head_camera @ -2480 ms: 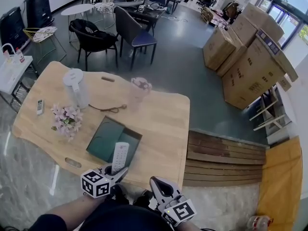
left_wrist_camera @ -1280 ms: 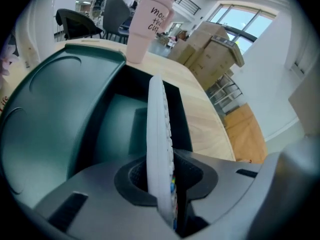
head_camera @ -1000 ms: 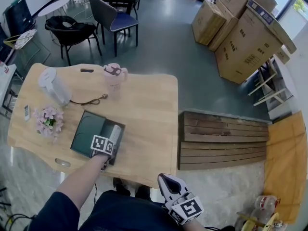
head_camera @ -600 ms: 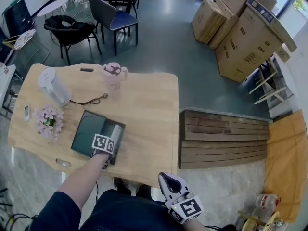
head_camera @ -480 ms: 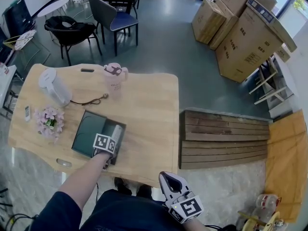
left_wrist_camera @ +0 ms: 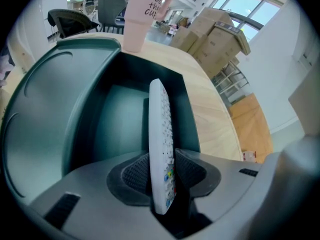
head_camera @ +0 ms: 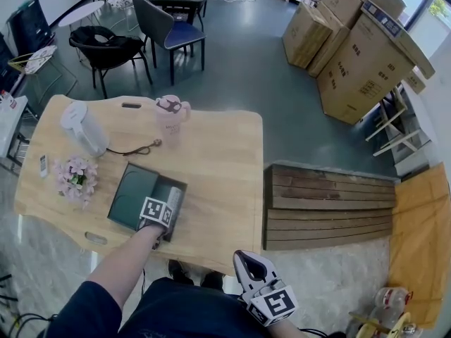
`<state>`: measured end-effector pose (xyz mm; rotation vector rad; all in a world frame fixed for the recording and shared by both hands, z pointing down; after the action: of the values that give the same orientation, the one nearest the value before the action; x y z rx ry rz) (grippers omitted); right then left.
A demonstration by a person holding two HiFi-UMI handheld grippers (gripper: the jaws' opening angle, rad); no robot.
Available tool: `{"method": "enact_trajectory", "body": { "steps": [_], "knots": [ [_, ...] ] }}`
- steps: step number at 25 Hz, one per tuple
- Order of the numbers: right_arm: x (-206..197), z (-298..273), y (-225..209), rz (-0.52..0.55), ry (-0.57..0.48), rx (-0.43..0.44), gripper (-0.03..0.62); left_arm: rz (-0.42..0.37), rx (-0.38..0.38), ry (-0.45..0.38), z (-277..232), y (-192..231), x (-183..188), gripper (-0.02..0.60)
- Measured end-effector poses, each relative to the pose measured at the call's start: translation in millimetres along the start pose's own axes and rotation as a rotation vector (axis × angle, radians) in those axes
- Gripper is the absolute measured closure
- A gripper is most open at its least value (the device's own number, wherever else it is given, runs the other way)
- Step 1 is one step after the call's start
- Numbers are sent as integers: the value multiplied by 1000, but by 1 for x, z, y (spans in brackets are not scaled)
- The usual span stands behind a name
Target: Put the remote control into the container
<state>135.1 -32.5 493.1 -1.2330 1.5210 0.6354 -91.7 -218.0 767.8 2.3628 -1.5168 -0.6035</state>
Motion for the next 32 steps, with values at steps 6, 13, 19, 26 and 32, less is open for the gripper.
{"method": "enact_trajectory", "body": {
  "steps": [6,13,19,26,32],
  "knots": [
    [3,-1,2,6,-10,17,576,-21,11,-5,8,1,-2,399],
    [10,-8,11,21,-18,53,576,-82,23,-63,31,-13,-9,396],
    [16,-17,20,37,-26,95,576,-194,-36,-246,72,-43,-22,396],
    [20,-28,31,47,-27,144,576,-328,-80,-448,124,-79,-33,399],
    [24,-33,39,66,-26,185,576,-415,-152,-614,172,-131,-40,480]
  ]
}}
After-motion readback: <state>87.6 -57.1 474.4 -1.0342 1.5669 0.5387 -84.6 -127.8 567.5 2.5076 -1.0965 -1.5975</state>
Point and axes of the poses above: the fingertips, and each gripper's own axes: z backward along the fingers, y to its left, x out of its top, the point moved 6 cm from there along z, backward along the fingers, and after that the axes turned 4 degrees about -x, right-handed, at the moved point
